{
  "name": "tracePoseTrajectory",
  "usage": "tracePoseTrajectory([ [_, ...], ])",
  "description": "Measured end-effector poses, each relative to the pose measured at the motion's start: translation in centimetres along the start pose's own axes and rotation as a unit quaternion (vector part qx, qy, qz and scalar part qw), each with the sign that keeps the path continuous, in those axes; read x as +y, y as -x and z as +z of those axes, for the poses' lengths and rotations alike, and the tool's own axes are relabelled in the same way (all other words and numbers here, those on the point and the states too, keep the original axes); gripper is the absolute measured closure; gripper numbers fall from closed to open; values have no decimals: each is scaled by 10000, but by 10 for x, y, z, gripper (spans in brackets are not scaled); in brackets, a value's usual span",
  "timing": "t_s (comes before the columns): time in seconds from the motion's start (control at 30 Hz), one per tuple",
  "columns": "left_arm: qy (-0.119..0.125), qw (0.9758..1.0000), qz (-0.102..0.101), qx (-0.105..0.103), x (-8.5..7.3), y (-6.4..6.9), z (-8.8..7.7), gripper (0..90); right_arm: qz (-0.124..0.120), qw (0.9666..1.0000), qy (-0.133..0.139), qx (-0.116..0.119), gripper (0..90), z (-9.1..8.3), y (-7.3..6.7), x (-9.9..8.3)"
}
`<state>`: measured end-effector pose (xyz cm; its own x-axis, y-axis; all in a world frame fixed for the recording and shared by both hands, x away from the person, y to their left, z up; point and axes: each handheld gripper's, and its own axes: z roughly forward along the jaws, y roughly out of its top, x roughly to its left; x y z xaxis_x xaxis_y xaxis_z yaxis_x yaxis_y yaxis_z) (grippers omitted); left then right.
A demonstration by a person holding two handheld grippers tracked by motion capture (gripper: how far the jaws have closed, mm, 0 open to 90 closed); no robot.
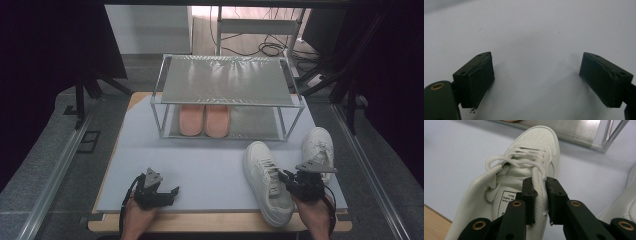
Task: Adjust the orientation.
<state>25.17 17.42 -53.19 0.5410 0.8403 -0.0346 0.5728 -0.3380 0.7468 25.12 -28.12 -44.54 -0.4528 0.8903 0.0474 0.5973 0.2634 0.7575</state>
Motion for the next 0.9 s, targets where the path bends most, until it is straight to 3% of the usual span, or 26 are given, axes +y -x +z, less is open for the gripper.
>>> tracePoseTrajectory([
  [0.13, -2, 10000, -4, 4, 0, 0, 0, 118, 18, 9999, -11, 110, 793, -2, 0, 5],
  [0.43, 0, 10000, -24, 10, 0, 0, 0, 118, -260, 9994, 13, 238, 806, -4, -14, 28],
  [0.63, -4, 10000, -26, 9, 0, 0, 0, 118, -306, 9976, 70, 625, 808, 7, -23, 37],
  [0.9, 2, 10000, -15, 13, 0, 0, 0, 118, -460, 9928, 193, 1093, 808, 32, -45, 56],
])
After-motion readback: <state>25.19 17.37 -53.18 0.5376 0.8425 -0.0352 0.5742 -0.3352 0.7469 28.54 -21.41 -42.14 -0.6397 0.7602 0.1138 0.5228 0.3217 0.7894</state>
